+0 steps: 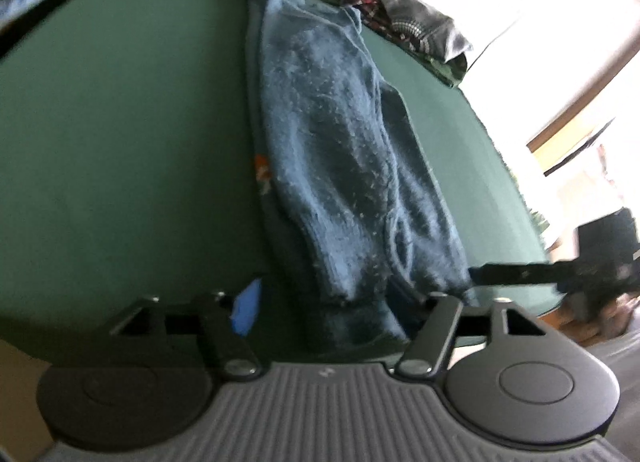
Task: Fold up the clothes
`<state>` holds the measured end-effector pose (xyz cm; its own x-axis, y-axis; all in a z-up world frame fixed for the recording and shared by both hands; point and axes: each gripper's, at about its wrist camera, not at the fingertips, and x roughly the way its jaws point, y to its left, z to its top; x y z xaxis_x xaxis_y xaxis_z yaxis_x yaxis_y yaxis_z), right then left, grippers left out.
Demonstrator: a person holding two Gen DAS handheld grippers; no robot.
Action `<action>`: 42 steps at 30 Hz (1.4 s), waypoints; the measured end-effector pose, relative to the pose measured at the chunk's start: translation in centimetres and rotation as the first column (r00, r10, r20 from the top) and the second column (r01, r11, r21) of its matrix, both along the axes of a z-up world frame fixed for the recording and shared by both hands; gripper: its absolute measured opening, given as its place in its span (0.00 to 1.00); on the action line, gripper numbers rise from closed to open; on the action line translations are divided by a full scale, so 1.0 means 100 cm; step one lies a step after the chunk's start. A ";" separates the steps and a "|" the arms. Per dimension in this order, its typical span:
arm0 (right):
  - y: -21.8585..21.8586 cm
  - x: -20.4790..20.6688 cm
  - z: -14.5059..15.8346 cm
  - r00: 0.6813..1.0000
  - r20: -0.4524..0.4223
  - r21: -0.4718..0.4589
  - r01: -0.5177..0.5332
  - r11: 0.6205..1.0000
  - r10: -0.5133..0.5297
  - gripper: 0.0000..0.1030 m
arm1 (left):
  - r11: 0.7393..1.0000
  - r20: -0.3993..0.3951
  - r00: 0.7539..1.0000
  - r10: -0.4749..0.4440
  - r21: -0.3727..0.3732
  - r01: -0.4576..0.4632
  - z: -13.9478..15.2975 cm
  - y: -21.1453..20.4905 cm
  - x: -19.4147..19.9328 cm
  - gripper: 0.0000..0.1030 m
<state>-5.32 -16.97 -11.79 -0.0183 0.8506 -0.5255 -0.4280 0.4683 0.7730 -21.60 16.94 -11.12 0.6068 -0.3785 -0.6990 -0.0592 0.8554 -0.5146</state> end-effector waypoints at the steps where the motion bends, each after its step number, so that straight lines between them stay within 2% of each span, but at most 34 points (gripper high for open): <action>1: 0.002 0.001 -0.001 1.000 -0.014 0.006 -0.004 1.000 0.004 0.35 | 0.999 -0.004 1.000 0.002 -0.035 -0.003 -0.001 0.003 0.001 0.75; 5: 0.012 0.006 -0.003 0.998 -0.059 0.024 -0.031 0.999 0.032 0.36 | 0.995 0.004 1.000 0.014 -0.103 -0.013 -0.004 0.008 0.005 0.76; 9: 0.026 0.005 -0.002 0.994 -0.053 0.013 -0.091 0.996 0.092 0.35 | 0.989 0.019 1.000 -0.013 -0.148 0.016 -0.005 0.009 0.010 0.88; 12: 0.026 0.006 -0.003 0.993 -0.061 0.005 -0.096 0.995 0.096 0.33 | 0.984 0.020 1.000 -0.018 -0.175 0.021 -0.005 0.012 0.008 0.88; 14: 0.022 0.007 -0.004 0.994 -0.072 -0.003 -0.086 0.996 0.086 0.23 | 0.977 0.013 1.000 0.006 -0.213 -0.004 -0.008 0.017 0.005 0.80; 16: 0.017 0.008 -0.007 0.993 -0.095 0.000 -0.068 0.998 0.067 0.19 | 0.969 0.000 0.999 0.039 -0.242 -0.038 -0.011 0.022 0.005 0.61; 17: 0.015 0.008 -0.009 0.993 -0.107 0.003 -0.058 0.998 0.058 0.17 | 0.964 -0.010 0.998 0.054 -0.260 -0.055 -0.013 0.024 0.006 0.56; 18: 0.012 0.008 -0.010 0.992 -0.119 0.006 -0.048 0.999 0.049 0.16 | 0.958 -0.021 0.997 0.068 -0.279 -0.071 -0.015 0.026 0.007 0.51; 20: 0.008 0.008 -0.012 0.991 -0.127 0.009 -0.039 0.999 0.040 0.16 | 0.942 -0.039 0.995 0.087 -0.321 -0.095 -0.020 0.028 0.008 0.48; 21: 0.006 0.007 -0.011 0.991 -0.126 0.008 -0.038 0.999 0.039 0.16 | 0.942 -0.044 0.995 0.092 -0.321 -0.101 -0.021 0.027 0.009 0.42; 22: 0.005 0.007 -0.011 0.991 -0.126 0.009 -0.038 0.999 0.039 0.16 | 0.943 -0.049 0.994 0.095 -0.316 -0.105 -0.022 0.026 0.010 0.30; 24: 0.002 0.006 -0.012 0.991 -0.126 0.010 -0.037 0.999 0.038 0.16 | 0.943 -0.062 0.992 0.108 -0.309 -0.122 -0.025 0.025 0.009 0.21; 29: 0.002 0.002 -0.012 0.993 -0.111 0.014 -0.036 0.999 0.037 0.16 | 0.935 -0.067 0.988 0.142 -0.318 -0.156 -0.029 0.026 0.003 0.16; 34: 0.008 0.001 -0.009 0.996 -0.079 0.010 -0.046 0.999 0.047 0.16 | 0.966 -0.043 0.990 0.133 -0.218 -0.139 -0.017 0.015 0.001 0.10; 37: 0.007 0.006 -0.007 0.991 -0.127 0.022 -0.033 0.999 0.036 0.18 | 0.971 -0.023 0.991 0.134 -0.195 -0.136 -0.003 0.014 0.002 0.09; 42: -0.011 0.021 -0.002 0.966 -0.257 0.188 0.069 0.980 -0.018 0.17 | 0.964 0.018 0.987 0.159 -0.219 -0.151 0.026 0.020 0.007 0.09</action>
